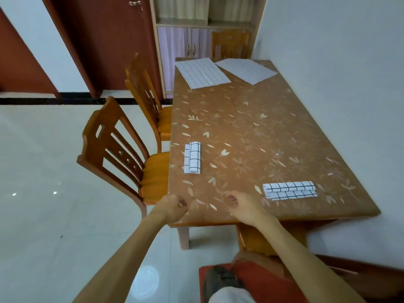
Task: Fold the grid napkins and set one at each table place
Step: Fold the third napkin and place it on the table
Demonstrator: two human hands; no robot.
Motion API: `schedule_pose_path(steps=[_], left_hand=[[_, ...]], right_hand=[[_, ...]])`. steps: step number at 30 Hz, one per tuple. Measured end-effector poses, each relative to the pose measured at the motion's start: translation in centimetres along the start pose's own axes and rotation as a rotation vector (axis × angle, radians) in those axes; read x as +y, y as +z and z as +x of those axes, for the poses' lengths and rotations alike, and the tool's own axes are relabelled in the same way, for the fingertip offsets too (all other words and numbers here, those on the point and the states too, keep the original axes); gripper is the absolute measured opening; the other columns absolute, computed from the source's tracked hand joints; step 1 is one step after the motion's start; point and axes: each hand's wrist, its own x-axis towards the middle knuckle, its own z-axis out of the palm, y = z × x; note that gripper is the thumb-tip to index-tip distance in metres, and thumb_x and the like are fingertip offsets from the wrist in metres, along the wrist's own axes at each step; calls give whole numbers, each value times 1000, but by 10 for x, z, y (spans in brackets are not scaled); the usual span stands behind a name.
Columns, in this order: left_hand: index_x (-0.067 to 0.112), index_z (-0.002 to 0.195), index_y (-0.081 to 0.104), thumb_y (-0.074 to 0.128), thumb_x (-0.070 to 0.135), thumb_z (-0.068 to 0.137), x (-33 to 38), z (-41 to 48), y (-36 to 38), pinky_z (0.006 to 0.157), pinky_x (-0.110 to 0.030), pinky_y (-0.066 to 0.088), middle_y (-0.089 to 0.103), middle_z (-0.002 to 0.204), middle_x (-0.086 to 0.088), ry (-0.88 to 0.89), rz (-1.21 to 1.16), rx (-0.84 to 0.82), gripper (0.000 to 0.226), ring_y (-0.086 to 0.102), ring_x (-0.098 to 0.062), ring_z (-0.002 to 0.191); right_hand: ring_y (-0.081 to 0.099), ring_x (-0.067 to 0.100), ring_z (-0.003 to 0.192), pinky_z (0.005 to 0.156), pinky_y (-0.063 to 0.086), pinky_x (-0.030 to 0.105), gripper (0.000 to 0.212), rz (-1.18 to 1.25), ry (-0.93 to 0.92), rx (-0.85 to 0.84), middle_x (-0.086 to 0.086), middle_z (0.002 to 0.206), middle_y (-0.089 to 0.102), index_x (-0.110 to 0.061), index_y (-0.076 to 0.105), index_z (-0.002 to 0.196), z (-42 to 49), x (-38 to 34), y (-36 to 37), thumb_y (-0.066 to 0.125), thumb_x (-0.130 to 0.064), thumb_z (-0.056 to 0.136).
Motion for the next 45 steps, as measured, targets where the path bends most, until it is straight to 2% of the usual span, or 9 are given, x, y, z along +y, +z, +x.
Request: schedule_pose_path(steps=[9,14,16,19,24,31,35,41,45], left_hand=[[22,117,70,58,36,100,-69,22,-54,90,-35,60,71,109,-2,-17,-33,-27,25,69,-20,97],[19,119,71,58,33,100,-97,63,-91,91,-32,59,73,116,-2,53,24,-75,27,69,-16,98],[16,122,70,57,30,101,-106,73,-109,90,-29,58,72,117,-2,90,44,-103,28,68,-16,98],[16,122,68,55,29,103,-121,84,-144,82,-23,54,67,107,1,161,69,-160,27,64,-14,95],[18,121,67,53,30,103,-152,114,-201,85,-26,56,70,114,-2,242,80,-164,26,67,-17,102],[23,120,67,53,31,103,-203,157,-254,84,-24,54,68,109,3,365,74,-277,23,66,-15,101],[28,118,67,54,30,103,-245,179,-309,90,-26,55,68,116,7,424,16,-360,20,66,-12,106],[30,98,69,54,26,99,-301,222,-408,92,-37,60,72,102,5,450,-1,-327,15,71,-15,94],[21,106,72,54,24,98,-334,256,-464,86,-36,61,74,108,-5,430,-5,-326,19,73,-23,91]], right_hand=[[58,18,125,105,47,33,45,57,14,8,0,136,62,-18,56,136,37,-78,34,63,-26,93],[65,17,107,96,52,36,25,119,83,50,-7,107,69,-25,66,115,80,-105,56,61,-27,90],[66,13,96,82,53,23,11,105,118,53,-16,91,64,-32,63,96,95,-117,63,62,-24,88],[66,12,102,73,45,4,26,134,165,19,-4,112,70,-18,68,116,111,-146,72,59,-13,92],[69,21,99,95,54,36,25,230,245,55,8,105,74,-10,70,115,138,-193,85,59,-8,92],[63,28,115,99,51,38,35,278,373,115,9,122,64,-9,61,126,178,-265,104,59,-8,91],[64,10,104,105,46,29,21,270,447,190,-12,104,66,-21,66,115,206,-328,115,61,-20,94],[60,13,107,108,47,32,14,333,497,245,-12,106,57,-35,54,106,266,-439,129,58,-25,98],[60,20,113,106,48,34,28,308,421,200,-6,109,59,-20,57,124,323,-489,112,58,-16,97]])
